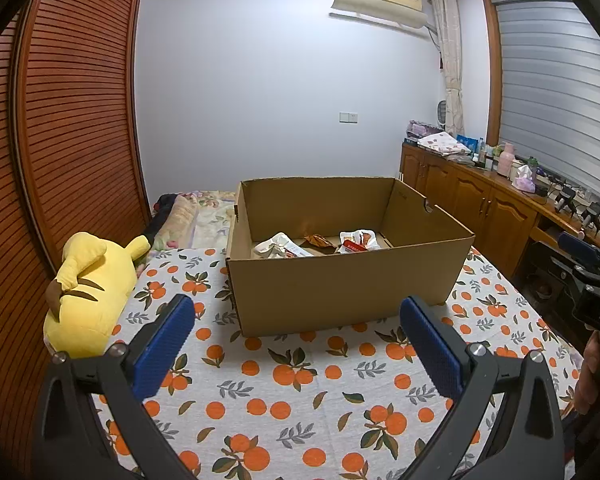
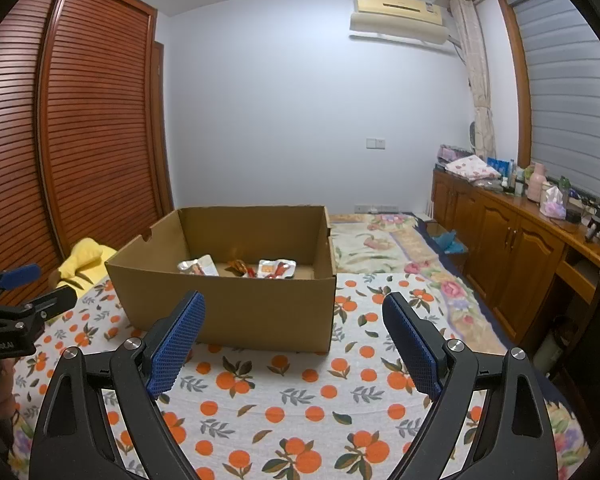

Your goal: Organize snacks

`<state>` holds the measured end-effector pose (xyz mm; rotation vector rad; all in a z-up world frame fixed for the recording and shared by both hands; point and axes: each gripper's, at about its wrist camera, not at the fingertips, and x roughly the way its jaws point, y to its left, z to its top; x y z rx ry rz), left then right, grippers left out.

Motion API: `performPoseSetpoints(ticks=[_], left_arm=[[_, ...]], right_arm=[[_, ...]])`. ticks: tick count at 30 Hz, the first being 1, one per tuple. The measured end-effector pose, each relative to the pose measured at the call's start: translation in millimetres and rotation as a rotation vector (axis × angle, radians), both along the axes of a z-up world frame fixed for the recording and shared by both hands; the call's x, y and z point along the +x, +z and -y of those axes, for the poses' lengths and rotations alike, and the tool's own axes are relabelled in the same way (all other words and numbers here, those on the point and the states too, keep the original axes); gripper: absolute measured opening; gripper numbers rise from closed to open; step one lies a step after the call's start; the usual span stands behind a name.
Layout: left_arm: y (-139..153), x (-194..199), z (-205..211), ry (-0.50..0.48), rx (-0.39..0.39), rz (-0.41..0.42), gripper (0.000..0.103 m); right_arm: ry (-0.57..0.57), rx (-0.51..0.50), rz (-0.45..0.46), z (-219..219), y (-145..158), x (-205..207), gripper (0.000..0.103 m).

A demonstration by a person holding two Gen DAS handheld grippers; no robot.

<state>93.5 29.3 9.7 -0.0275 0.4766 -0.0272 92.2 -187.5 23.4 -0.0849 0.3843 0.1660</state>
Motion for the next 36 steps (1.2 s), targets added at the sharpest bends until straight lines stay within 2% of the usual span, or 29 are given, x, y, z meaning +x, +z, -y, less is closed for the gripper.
performPoseSetpoints(ticks=[36], left_arm=[[-1.2, 1.1, -2.5, 0.001, 0.006, 0.001, 0.103]], right_arm=[[-0.002, 0.002, 0.000, 1.2, -0.9, -0.6, 0.092]])
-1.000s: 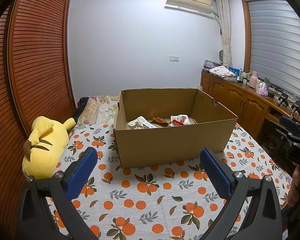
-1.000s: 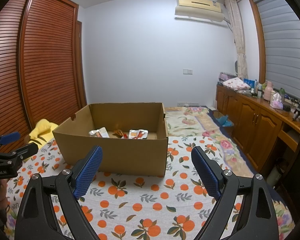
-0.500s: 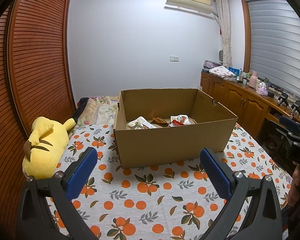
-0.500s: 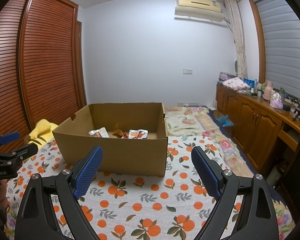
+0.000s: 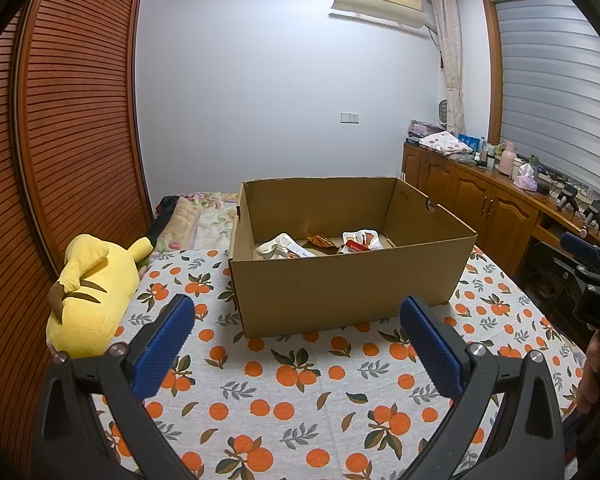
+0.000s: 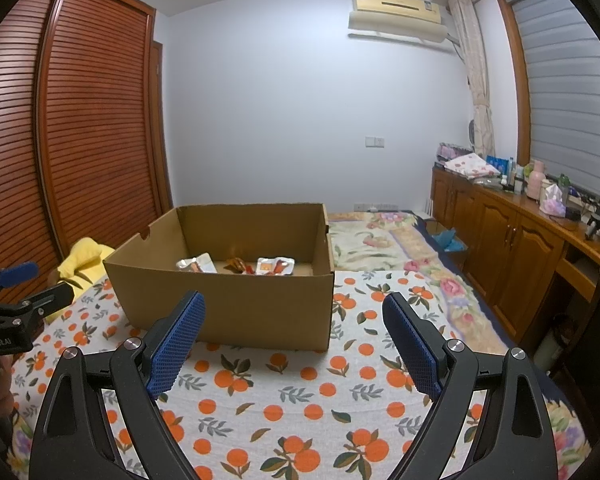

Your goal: Organize snacks

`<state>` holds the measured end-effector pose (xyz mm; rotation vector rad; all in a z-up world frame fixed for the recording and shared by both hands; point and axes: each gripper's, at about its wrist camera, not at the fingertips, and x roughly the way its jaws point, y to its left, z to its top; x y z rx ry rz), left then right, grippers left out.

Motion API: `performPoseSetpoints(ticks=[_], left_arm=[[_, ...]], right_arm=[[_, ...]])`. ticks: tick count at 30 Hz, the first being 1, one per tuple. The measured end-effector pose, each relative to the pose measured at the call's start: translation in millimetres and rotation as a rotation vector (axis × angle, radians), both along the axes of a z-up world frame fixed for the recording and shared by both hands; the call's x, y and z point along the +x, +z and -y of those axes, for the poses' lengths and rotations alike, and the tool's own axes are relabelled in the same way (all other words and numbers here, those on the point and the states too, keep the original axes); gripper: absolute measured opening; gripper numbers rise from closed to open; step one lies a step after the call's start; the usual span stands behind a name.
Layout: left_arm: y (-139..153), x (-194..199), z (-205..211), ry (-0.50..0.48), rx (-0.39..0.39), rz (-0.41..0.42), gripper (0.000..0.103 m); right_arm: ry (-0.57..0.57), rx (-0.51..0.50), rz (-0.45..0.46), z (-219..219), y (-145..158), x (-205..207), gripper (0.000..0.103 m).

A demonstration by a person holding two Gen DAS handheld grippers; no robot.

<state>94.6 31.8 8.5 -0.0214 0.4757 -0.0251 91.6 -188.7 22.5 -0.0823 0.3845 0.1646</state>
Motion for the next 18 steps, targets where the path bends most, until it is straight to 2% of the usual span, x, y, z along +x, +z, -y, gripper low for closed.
performPoseSetpoints(ticks=[18], left_arm=[[0.2, 0.1, -0.2, 0.002, 0.007, 0.002, 0.103]], right_arm=[[-0.003, 0.000, -0.001, 1.1, -1.8, -0.5, 0.092]])
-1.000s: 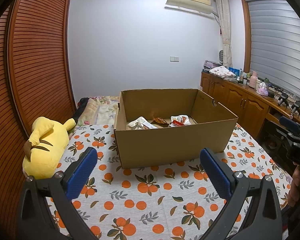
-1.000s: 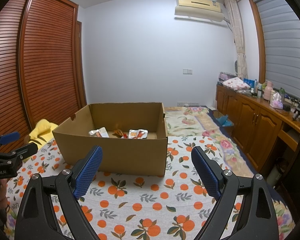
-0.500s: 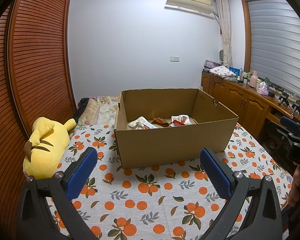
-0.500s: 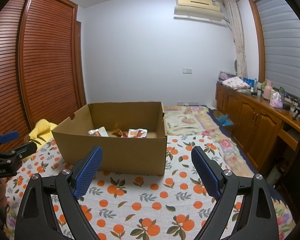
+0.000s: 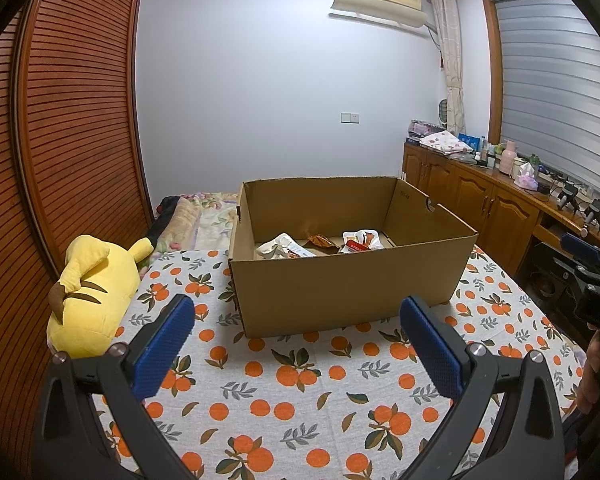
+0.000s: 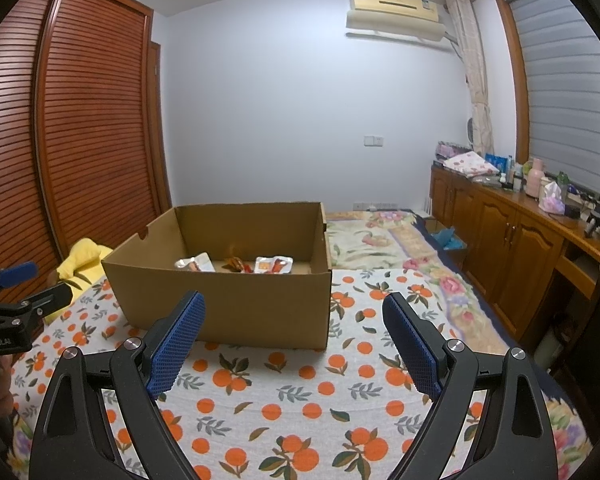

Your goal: Organize snacks

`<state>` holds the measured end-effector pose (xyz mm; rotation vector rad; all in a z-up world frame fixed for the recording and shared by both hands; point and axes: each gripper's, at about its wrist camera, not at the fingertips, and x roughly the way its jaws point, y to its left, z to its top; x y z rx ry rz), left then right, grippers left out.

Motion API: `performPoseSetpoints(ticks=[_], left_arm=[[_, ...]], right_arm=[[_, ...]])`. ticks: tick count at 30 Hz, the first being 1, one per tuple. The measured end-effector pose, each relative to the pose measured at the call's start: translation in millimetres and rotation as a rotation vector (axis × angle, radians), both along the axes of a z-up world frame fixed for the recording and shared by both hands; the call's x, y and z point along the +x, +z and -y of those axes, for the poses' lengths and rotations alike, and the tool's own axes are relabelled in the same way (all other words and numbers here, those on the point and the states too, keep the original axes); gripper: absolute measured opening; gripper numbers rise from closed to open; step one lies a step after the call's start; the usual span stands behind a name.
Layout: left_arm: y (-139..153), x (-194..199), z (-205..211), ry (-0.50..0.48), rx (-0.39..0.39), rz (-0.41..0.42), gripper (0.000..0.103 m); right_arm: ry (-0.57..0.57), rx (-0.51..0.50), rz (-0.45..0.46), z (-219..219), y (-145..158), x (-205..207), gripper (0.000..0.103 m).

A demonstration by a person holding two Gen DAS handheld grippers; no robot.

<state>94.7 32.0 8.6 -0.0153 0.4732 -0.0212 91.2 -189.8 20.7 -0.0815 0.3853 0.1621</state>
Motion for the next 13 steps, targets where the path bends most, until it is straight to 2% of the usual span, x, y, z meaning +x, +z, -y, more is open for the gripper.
performPoseSetpoints(ticks=[13], left_arm=[[-0.7, 1.8, 0.0, -0.004, 0.000, 0.003, 0.103]], right_arm=[[-0.002, 0.001, 0.001, 1.1, -0.9, -0.3, 0.092]])
